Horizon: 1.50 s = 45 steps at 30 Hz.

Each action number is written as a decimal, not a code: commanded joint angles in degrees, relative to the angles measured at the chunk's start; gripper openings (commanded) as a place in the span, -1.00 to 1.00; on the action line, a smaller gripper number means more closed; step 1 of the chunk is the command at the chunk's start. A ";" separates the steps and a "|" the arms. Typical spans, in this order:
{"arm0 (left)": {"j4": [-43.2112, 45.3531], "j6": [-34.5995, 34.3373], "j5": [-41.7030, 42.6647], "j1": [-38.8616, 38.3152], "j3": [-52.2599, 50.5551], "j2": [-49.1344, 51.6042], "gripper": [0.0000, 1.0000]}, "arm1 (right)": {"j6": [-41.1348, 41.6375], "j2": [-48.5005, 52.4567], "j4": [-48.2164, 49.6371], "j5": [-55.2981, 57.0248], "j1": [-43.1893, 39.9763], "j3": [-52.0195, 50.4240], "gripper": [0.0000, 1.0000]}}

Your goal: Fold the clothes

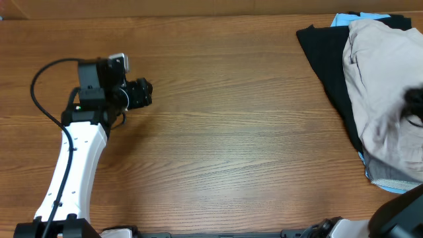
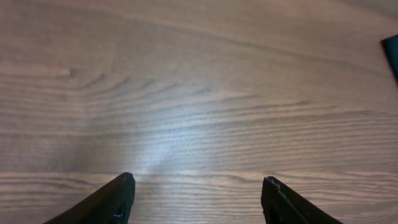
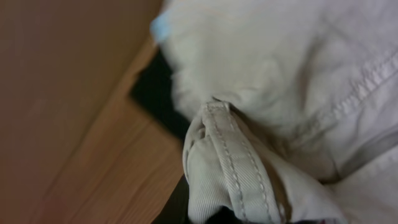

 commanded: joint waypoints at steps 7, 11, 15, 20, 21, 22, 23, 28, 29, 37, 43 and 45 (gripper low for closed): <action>-3.72 0.70 -2.95 2.56 10.47 -4.26 0.30 | 0.44 -4.11 0.26 -2.99 31.71 1.46 -0.92; -3.54 0.59 -8.74 5.31 11.82 -5.31 0.40 | 1.38 -3.48 3.93 -2.27 45.83 1.46 -0.92; -3.43 0.48 -13.77 8.50 11.89 -5.29 0.48 | 3.06 -0.57 8.68 1.84 60.15 1.46 -0.85; -3.48 0.48 -15.91 12.68 11.89 -5.29 0.56 | 3.48 5.20 11.98 6.08 73.24 1.46 -0.82; -3.48 0.48 -15.91 13.51 11.89 -5.29 0.57 | 3.50 6.60 12.66 6.05 75.41 1.46 -0.81; -3.48 0.48 -15.91 14.32 11.89 -5.29 0.58 | 3.50 7.96 13.35 6.05 77.57 1.46 -0.80; -3.48 0.48 -15.91 15.06 11.89 -5.29 0.59 | 3.50 9.33 13.92 6.01 79.62 1.46 -0.79; -3.52 0.48 -15.89 17.73 11.87 -5.27 0.72 | 2.56 13.66 17.20 2.82 90.01 1.46 -0.60; -3.54 0.48 -15.89 17.79 11.87 -5.25 0.73 | 1.70 13.66 17.62 2.75 91.10 1.46 -0.50; -4.11 0.50 -15.50 17.77 11.87 -5.25 0.79 | -0.07 11.91 15.17 0.70 90.77 4.24 0.09; -4.13 1.33 -9.81 17.64 11.87 -5.14 0.82 | -0.26 7.08 7.21 1.62 80.00 7.34 0.38; -4.11 2.58 -8.44 17.16 11.87 -4.83 0.82 | -0.24 5.88 4.52 4.37 74.82 7.41 0.40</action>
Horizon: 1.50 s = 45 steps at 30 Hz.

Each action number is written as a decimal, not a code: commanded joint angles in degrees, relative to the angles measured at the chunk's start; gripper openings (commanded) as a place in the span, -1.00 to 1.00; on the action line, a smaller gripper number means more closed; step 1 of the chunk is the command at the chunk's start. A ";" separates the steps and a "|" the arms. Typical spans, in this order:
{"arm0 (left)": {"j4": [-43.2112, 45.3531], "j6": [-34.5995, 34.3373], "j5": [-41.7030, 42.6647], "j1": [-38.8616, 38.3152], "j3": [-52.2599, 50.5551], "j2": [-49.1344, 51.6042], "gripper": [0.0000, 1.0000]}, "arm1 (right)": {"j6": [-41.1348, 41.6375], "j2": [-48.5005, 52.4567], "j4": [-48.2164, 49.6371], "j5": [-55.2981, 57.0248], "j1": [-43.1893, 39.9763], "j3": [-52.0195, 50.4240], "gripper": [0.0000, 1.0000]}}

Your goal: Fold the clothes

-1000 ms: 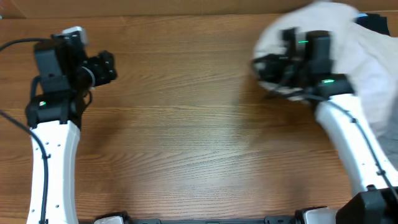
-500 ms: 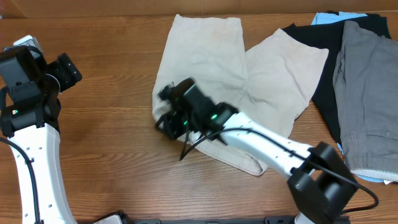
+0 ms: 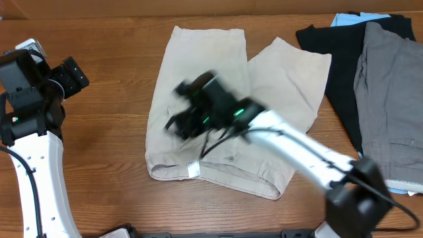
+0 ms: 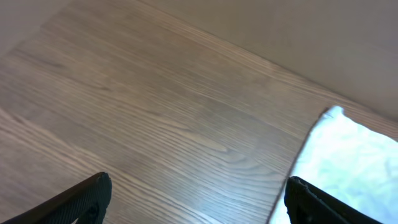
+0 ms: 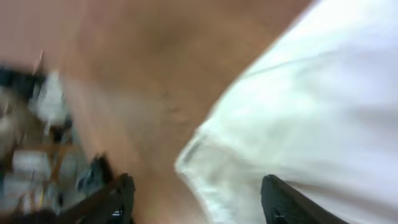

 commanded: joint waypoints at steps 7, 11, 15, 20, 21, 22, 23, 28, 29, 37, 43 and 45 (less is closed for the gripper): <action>0.26 3.08 6.40 -4.70 1.14 2.67 0.84 | -1.55 -2.51 -10.47 8.37 -24.55 2.36 0.62; 1.57 7.15 10.32 -10.23 1.14 6.58 0.84 | -1.55 -0.72 -13.16 8.37 -31.78 2.34 0.64; 3.96 13.16 10.29 -17.07 1.14 12.79 0.88 | -1.75 -0.42 -13.77 8.37 -34.99 2.34 0.66; 8.13 17.18 10.29 -23.52 1.16 21.90 0.88 | -2.97 -0.42 -13.90 8.44 -35.41 2.34 0.71; 9.03 17.53 10.29 -24.33 1.16 23.47 0.88 | -3.17 -0.42 -13.97 8.41 -35.41 2.34 0.71; 9.94 17.57 10.29 -25.00 1.16 24.90 0.87 | -3.21 -0.42 -14.05 8.39 -35.41 2.34 0.71; 11.02 17.57 10.27 -25.62 1.16 26.34 0.86 | -3.23 -0.39 -14.16 8.41 -35.41 2.34 0.71; 15.96 17.55 10.03 -27.06 1.16 31.63 0.73 | -3.23 -0.39 -14.19 8.41 -35.41 2.34 0.71; 16.76 17.55 9.66 -27.19 1.16 32.54 0.70 | -3.23 -0.39 -14.19 8.44 -35.41 2.34 0.71; 20.24 17.57 -1.75 -29.75 1.16 38.14 0.52 | -3.21 -0.07 -14.16 8.61 -35.41 2.34 0.71; 21.51 17.53 -3.61 -31.45 1.16 40.98 0.26 | -3.19 0.50 -14.14 8.59 -35.41 2.34 0.71; 21.49 17.35 -4.96 -31.52 1.16 41.97 -0.07 | -3.19 0.50 -14.14 8.59 -35.41 2.34 0.70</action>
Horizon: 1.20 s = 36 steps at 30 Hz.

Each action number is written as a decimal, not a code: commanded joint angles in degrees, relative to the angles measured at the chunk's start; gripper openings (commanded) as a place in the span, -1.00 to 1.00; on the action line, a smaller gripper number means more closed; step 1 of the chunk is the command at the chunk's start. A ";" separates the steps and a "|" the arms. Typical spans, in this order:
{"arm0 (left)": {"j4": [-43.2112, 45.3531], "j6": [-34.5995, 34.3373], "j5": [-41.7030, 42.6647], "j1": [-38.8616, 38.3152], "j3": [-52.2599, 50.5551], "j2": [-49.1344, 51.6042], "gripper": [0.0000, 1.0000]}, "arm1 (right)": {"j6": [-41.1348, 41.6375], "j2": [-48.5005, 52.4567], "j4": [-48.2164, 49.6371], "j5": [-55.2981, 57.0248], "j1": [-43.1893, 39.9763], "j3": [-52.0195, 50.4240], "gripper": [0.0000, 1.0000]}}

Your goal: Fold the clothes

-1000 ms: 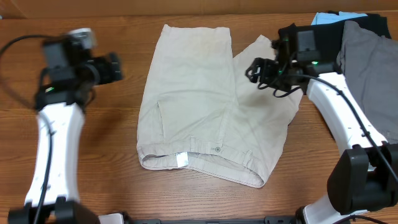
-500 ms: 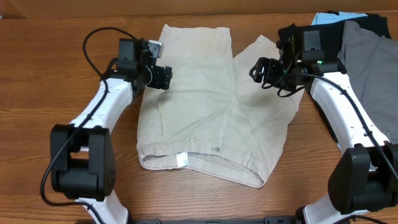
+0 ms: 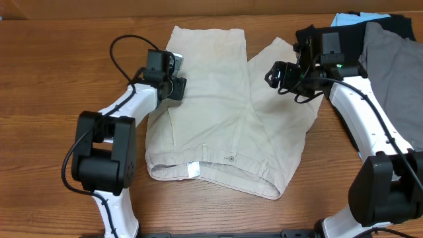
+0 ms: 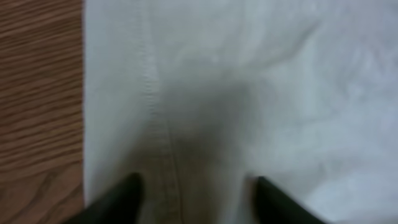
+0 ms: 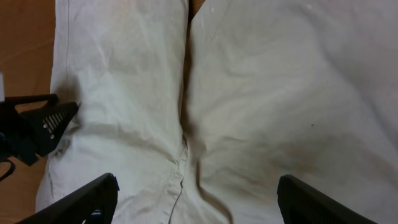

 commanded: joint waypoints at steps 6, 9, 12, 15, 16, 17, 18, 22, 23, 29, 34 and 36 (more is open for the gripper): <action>-0.09 -0.02 -4.66 -0.26 1.09 5.51 -0.22 | -0.42 0.55 0.15 0.17 0.15 0.59 0.70; -0.20 -2.38 -6.58 -0.22 1.09 6.95 -0.37 | -0.42 0.55 0.17 0.15 0.15 0.59 0.70; -1.29 -8.17 -11.78 0.61 1.11 7.15 -0.75 | -0.42 0.55 0.04 0.17 0.15 0.59 0.70; -3.67 -12.59 -13.60 3.06 1.49 7.04 -0.92 | -0.42 0.55 0.04 0.17 0.15 0.59 0.70; -4.74 -13.44 -13.55 4.28 1.64 7.04 -0.92 | -0.42 0.55 0.04 0.17 0.15 0.59 0.70; -5.88 -14.29 -13.57 5.60 1.73 7.04 -0.92 | -0.42 0.61 0.04 0.17 0.15 0.57 0.70; -6.93 -14.58 -13.57 6.95 1.77 7.04 -0.92 | -0.42 0.61 0.04 0.17 0.15 0.55 0.70; -11.72 -15.87 -13.57 13.68 1.77 7.04 -0.92 | -0.42 1.09 0.09 0.17 0.15 0.37 0.69; -13.00 -16.57 -13.57 15.52 1.77 7.04 -0.91 | -0.42 1.33 0.07 0.17 0.15 0.37 0.69; -24.00 -21.62 -12.76 26.86 2.19 7.04 -0.60 | -0.42 2.32 0.13 0.17 0.20 0.33 0.69; -31.43 -21.90 -1.49 33.09 3.21 7.04 -0.10 | -0.42 2.43 0.22 0.15 0.20 0.33 0.69; -33.51 -21.20 3.56 34.18 3.80 7.02 -0.03 | -0.42 2.43 -0.50 0.11 0.20 0.33 0.69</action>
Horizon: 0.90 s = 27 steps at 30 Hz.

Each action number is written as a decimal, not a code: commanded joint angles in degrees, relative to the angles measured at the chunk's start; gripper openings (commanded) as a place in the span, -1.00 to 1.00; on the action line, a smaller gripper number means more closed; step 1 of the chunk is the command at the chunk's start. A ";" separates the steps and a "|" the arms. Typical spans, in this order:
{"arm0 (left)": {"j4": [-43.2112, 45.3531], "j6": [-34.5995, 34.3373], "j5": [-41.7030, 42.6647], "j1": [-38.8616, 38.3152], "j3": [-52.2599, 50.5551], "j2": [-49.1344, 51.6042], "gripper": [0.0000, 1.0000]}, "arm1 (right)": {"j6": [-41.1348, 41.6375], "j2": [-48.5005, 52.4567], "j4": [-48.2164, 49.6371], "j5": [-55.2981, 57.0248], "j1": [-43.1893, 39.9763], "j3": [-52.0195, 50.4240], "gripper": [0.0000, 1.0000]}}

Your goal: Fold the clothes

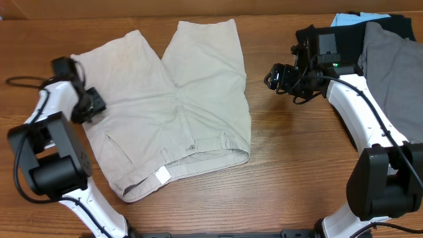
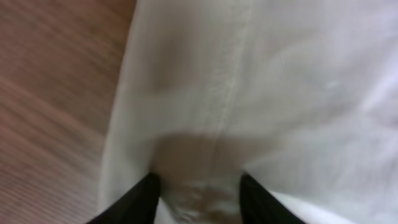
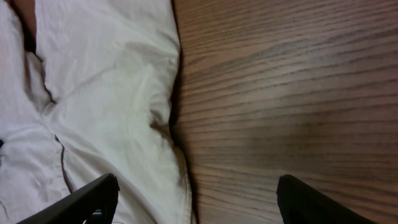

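Beige shorts [image 1: 178,99] lie spread on the table's left half, legs toward the far side and waistband near the front. My left gripper [image 1: 91,106] sits at the shorts' left edge. In the left wrist view it [image 2: 196,199] is shut on the shorts' cloth [image 2: 280,74], bunched beside a seam. My right gripper [image 1: 276,76] hangs open to the right of the shorts. The right wrist view shows it [image 3: 196,205] with nothing between its fingers, over bare wood, the shorts' edge [image 3: 106,93] on the left.
A pile of clothes fills the table's right end: a grey garment [image 1: 390,86] on a black one [image 1: 327,56], with light blue cloth [image 1: 344,20] at the back. Bare wooden table [image 1: 297,165] separates the shorts from the pile.
The shorts have shifted left and turned, with the left leg now spread out toward the left edge. My left gripper has moved left with the cloth. The right gripper stayed put, now over wood.
At first the shorts lay on the pile at right with my right gripper shut on them, and the middle was bare. Then they lay in the middle under my open right gripper. Then my left gripper was on their left leg; now they lie farther left.
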 commanded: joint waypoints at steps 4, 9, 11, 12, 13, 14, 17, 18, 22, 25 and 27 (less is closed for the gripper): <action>-9.90 4.28 10.91 1.14 0.26 4.96 0.07 | -1.73 0.13 -4.17 -1.40 0.39 0.28 0.70; -18.14 7.26 10.80 -2.58 8.96 2.69 0.18 | -7.58 0.13 -9.49 -5.05 2.25 -0.04 0.70; -21.33 7.56 10.36 -4.55 13.18 0.57 0.24 | -8.94 0.13 -10.60 -5.05 3.48 -1.07 0.70; -22.34 7.58 9.90 -5.33 14.80 -0.35 0.27 | -9.09 0.13 -10.60 -4.92 4.22 -1.99 0.70; -23.47 7.58 9.18 -6.47 16.96 -1.84 0.30 | -9.31 0.13 -10.34 -4.83 4.96 -3.08 0.69; -24.02 7.56 8.57 -7.28 18.43 -2.97 0.34 | -9.64 0.13 -10.01 -4.76 5.73 -4.31 0.70; -24.90 7.56 6.73 -10.23 22.75 -7.82 0.56 | -10.54 0.13 -7.89 -4.59 8.04 -8.83 0.70; -24.85 7.56 6.08 -11.06 23.56 -9.44 0.66 | -10.56 0.13 -7.04 -4.57 8.68 -10.21 0.70; -23.74 7.56 5.07 -13.44 24.96 -15.26 0.77 | -10.54 0.13 -3.67 -4.59 10.60 -14.73 0.68; -23.43 7.56 5.49 -14.73 24.96 -19.12 0.77 | -10.56 0.13 -1.38 -4.59 12.13 -17.38 0.63; -23.43 7.58 5.46 -15.65 24.96 -21.44 0.77 | -10.56 0.13 0.20 -4.59 13.49 -19.12 0.60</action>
